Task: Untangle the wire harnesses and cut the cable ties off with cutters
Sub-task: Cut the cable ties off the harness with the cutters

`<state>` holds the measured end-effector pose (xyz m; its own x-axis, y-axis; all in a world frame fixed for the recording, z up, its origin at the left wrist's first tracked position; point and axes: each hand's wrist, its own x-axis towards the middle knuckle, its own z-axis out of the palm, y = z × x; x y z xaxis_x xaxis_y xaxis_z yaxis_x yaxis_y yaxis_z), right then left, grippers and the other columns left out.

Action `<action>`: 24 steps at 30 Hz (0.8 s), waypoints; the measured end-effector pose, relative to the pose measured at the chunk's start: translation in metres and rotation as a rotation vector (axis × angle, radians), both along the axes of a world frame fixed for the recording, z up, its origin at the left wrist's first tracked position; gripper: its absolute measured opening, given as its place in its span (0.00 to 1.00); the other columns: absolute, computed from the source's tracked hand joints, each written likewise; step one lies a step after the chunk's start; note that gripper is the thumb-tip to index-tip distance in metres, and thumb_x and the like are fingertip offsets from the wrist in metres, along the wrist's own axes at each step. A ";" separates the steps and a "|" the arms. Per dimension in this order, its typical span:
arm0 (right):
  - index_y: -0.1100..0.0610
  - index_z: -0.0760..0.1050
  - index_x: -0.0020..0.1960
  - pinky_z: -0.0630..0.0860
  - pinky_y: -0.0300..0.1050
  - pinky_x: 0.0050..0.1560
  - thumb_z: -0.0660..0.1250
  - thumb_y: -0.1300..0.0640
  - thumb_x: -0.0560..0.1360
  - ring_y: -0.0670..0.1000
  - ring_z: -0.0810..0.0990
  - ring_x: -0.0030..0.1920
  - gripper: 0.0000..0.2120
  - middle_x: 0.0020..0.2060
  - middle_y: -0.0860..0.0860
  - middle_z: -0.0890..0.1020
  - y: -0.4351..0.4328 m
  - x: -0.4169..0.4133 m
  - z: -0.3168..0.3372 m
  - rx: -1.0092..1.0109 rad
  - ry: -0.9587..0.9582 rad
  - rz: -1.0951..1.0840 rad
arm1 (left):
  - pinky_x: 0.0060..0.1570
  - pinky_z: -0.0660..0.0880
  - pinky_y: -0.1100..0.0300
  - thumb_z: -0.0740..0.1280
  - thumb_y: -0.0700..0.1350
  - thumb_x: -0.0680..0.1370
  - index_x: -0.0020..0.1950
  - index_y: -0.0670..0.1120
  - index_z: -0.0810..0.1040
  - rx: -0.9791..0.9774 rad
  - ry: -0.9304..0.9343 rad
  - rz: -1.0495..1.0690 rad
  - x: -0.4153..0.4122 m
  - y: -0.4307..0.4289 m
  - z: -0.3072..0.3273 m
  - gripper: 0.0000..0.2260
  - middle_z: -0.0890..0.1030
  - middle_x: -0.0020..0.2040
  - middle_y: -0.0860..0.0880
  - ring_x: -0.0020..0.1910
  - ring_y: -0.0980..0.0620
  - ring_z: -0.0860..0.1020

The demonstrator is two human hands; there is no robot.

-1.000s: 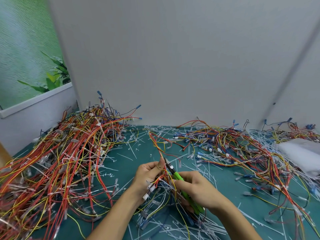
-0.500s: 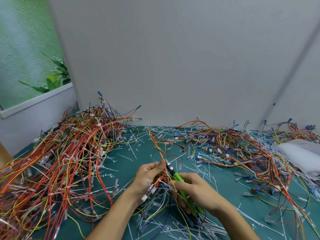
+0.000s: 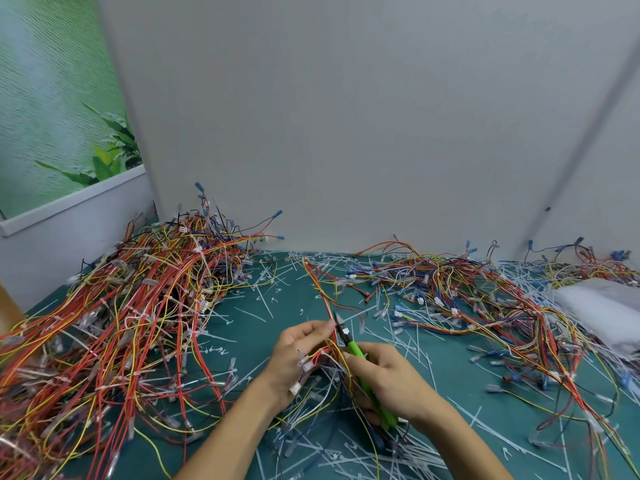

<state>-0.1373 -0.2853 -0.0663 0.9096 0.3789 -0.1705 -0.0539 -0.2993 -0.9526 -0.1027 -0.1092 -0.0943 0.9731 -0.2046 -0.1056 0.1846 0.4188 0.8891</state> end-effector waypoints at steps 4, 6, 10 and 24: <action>0.66 0.70 0.49 0.70 0.44 0.25 0.65 0.52 0.83 0.54 0.69 0.24 0.16 0.28 0.58 0.73 -0.002 -0.002 0.003 0.013 -0.020 0.022 | 0.37 0.81 0.56 0.73 0.45 0.74 0.43 0.41 0.84 0.001 0.000 -0.010 -0.001 0.000 0.001 0.08 0.82 0.37 0.41 0.32 0.47 0.81; 0.65 0.71 0.50 0.69 0.47 0.27 0.66 0.53 0.83 0.55 0.69 0.26 0.14 0.29 0.59 0.73 -0.004 -0.002 0.004 0.030 -0.020 0.040 | 0.37 0.81 0.56 0.72 0.45 0.74 0.43 0.40 0.84 -0.007 0.005 -0.032 -0.001 0.001 0.002 0.08 0.82 0.37 0.41 0.32 0.47 0.81; 0.62 0.72 0.49 0.71 0.47 0.28 0.66 0.54 0.82 0.56 0.71 0.28 0.11 0.30 0.58 0.74 -0.005 -0.003 0.006 0.038 -0.030 0.067 | 0.38 0.81 0.56 0.73 0.45 0.75 0.44 0.39 0.84 -0.032 0.025 -0.073 -0.001 0.004 0.002 0.09 0.82 0.38 0.40 0.33 0.47 0.81; 0.61 0.72 0.45 0.68 0.41 0.21 0.67 0.51 0.75 0.52 0.65 0.21 0.12 0.26 0.56 0.70 -0.001 0.000 0.000 0.069 0.019 0.024 | 0.35 0.81 0.56 0.77 0.46 0.72 0.46 0.39 0.84 -0.026 0.044 -0.013 0.002 0.000 -0.003 0.11 0.83 0.39 0.40 0.32 0.46 0.82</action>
